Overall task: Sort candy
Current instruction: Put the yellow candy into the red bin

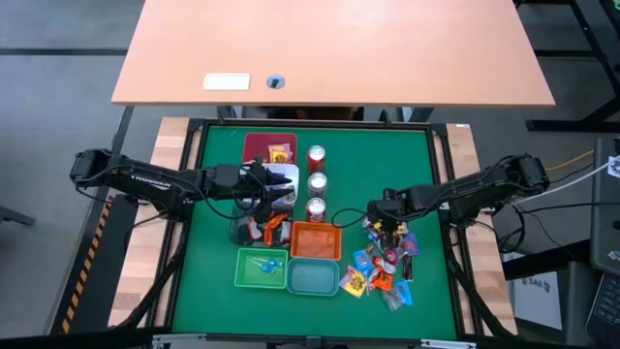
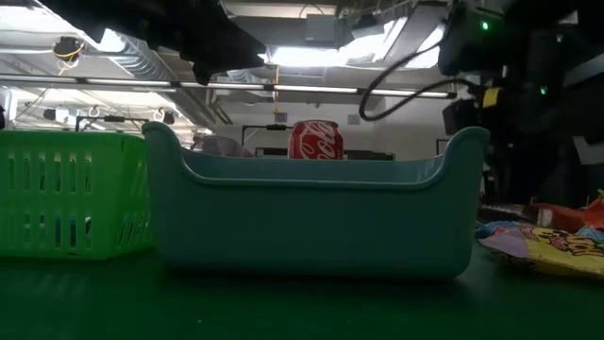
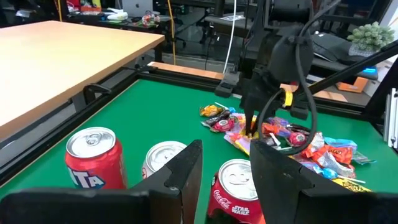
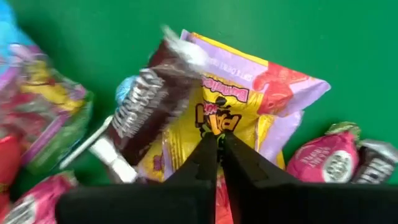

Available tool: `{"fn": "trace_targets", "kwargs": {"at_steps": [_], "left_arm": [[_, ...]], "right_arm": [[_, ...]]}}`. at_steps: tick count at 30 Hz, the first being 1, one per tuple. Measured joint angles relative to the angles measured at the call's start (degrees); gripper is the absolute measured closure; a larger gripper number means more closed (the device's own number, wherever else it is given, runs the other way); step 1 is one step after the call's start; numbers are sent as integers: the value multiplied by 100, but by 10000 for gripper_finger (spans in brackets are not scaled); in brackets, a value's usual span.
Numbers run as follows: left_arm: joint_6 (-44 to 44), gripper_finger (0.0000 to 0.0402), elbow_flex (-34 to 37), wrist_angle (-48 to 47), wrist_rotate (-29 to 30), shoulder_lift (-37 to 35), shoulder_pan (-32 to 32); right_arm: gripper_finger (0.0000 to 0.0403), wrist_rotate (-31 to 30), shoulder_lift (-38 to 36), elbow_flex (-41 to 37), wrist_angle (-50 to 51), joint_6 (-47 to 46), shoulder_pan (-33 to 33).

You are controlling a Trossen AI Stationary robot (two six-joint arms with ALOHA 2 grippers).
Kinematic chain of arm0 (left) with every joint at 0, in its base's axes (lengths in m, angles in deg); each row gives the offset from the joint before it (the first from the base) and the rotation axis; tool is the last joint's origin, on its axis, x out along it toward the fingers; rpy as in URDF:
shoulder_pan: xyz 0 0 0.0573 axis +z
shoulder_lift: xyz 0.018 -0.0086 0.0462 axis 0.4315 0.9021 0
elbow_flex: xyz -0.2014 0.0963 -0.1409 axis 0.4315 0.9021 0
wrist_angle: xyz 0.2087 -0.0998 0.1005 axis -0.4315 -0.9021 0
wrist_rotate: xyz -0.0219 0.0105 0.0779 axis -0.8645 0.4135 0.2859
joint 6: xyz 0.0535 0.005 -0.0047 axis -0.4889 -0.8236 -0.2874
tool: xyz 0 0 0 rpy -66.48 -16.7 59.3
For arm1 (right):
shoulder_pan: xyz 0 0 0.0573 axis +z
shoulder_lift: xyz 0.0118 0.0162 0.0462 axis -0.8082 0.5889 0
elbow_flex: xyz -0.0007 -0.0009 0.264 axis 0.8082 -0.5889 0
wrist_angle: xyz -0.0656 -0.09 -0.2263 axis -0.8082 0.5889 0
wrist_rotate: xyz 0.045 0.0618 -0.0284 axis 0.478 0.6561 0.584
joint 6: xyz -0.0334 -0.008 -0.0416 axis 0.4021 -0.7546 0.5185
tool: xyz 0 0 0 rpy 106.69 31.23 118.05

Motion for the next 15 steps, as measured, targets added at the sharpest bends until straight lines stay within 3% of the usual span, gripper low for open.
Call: {"fn": "trace_targets", "kwargs": {"at_steps": [6,15], "left_arm": [[0,278,0,3,4,0,-1],[359,278,0,103,53,0,-1]], "right_arm": [[400,-213,-2,742,860,407,0],[401,-1757,-11,1904,1216,1210,0]]}}
